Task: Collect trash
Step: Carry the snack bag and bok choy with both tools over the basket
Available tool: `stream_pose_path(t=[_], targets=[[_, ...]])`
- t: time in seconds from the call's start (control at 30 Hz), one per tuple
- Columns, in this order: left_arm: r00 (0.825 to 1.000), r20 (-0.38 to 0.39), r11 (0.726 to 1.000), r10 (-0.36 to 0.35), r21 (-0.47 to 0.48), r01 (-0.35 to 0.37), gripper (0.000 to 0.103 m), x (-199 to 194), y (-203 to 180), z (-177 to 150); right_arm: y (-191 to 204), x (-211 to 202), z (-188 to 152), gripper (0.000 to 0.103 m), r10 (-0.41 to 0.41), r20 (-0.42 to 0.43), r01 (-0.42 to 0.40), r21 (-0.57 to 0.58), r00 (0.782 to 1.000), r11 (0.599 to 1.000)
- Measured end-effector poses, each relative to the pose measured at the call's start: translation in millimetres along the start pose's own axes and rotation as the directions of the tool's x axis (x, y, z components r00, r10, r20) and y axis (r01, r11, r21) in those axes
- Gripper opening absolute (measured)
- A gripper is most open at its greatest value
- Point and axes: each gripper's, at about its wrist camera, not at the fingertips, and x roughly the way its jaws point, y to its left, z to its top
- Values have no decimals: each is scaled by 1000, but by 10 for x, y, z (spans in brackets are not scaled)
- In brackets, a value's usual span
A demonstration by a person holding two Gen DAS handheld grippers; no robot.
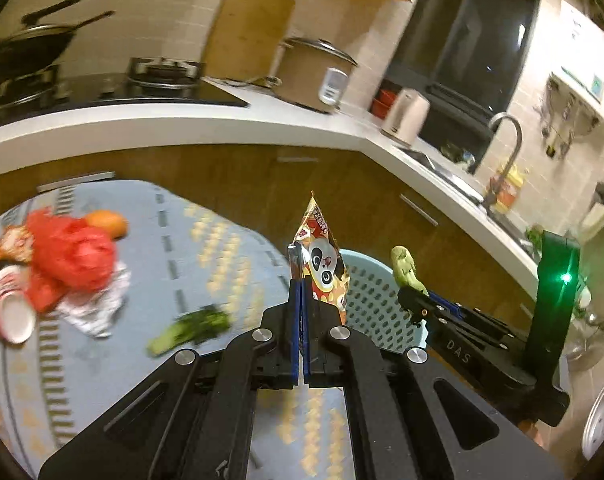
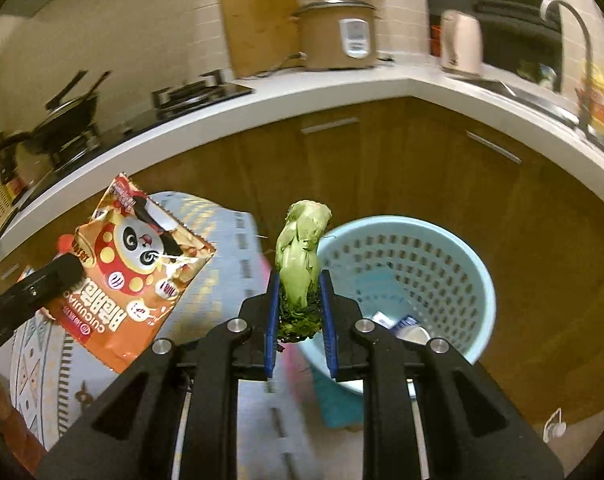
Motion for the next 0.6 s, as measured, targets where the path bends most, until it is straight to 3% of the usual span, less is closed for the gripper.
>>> stream_pose_path(t=[0.23, 0.6], targets=[[998, -68, 998, -15, 56, 19, 0, 567, -302, -16, -473, 215, -106, 16, -62, -65, 67, 72, 996, 995], [989, -144, 995, -18, 94, 32, 0, 1139, -547, -71, -995, 556, -233, 16, -84, -167, 113, 172, 982, 979]])
